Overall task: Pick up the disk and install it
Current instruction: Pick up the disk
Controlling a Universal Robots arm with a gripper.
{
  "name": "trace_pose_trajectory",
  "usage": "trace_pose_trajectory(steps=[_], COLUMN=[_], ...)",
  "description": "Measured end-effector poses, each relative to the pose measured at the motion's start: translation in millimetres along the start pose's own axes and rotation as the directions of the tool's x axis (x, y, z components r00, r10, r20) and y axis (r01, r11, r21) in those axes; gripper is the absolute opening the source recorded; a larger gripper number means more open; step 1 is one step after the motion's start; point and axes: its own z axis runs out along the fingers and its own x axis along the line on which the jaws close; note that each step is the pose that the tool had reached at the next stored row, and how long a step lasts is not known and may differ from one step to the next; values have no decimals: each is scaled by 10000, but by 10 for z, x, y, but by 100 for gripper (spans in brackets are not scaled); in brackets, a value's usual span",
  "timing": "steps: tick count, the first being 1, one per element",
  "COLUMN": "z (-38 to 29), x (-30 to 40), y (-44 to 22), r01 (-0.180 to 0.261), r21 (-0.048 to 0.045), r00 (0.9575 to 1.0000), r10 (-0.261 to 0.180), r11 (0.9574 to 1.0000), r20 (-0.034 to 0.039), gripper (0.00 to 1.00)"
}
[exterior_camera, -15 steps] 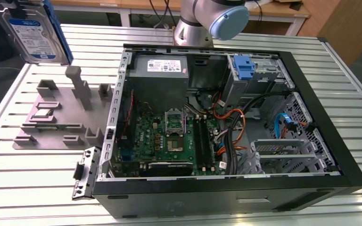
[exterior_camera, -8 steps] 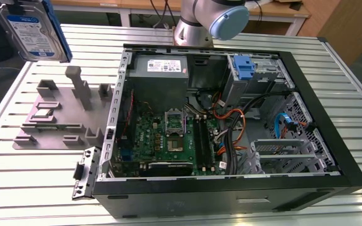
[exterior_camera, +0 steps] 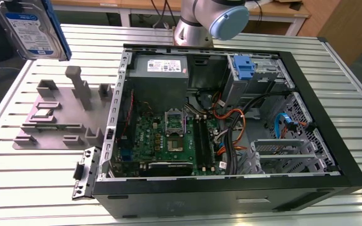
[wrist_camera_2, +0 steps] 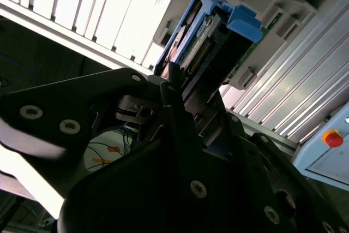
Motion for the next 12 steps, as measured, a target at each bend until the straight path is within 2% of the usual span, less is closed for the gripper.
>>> trace_pose_trajectory(steps=[5,12], z=[-28,-35], x=[-1,-2], y=[2,2], r01=[0,0], r21=[-1,-1], r00=[10000,10000], r10=[0,0], r11=[10000,10000], r20=[0,-1], gripper=[35,35])
